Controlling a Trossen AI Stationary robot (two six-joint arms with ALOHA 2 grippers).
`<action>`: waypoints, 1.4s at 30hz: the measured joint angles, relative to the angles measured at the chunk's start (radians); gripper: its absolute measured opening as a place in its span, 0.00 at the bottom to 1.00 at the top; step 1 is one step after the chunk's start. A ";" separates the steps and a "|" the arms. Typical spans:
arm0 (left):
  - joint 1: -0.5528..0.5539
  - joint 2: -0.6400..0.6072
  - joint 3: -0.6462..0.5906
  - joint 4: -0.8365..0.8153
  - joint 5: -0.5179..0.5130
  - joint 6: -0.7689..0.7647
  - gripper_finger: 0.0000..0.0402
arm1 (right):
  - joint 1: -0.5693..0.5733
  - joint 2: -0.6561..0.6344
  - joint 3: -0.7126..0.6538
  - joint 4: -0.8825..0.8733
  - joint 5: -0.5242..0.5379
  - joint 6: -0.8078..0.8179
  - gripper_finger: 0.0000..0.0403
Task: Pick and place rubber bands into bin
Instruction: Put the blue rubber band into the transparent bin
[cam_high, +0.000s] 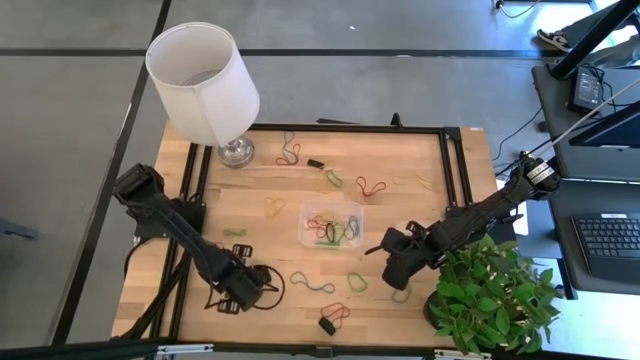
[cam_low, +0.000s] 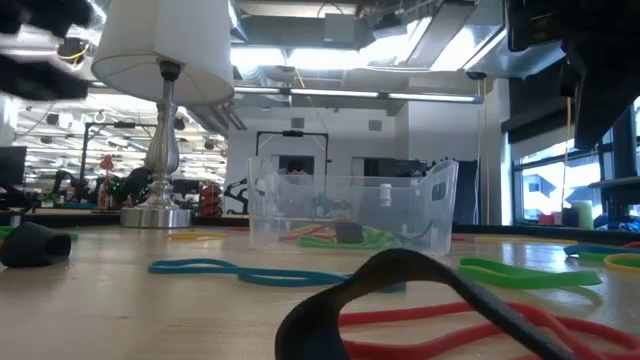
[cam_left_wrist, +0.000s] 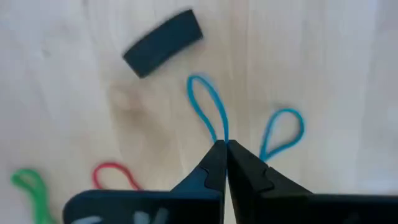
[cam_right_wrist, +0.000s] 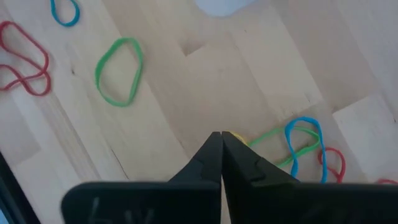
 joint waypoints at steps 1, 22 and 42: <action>0.009 0.000 0.033 -0.043 0.000 -0.001 0.01 | 0.000 0.000 0.000 0.002 0.000 -0.003 0.01; 0.468 -0.002 0.665 -0.366 -0.209 0.401 0.00 | 0.001 0.011 -0.010 0.078 0.044 -0.010 0.01; 0.694 0.369 0.665 -0.201 0.035 0.823 0.00 | -0.003 0.011 -0.010 0.109 0.072 0.184 0.01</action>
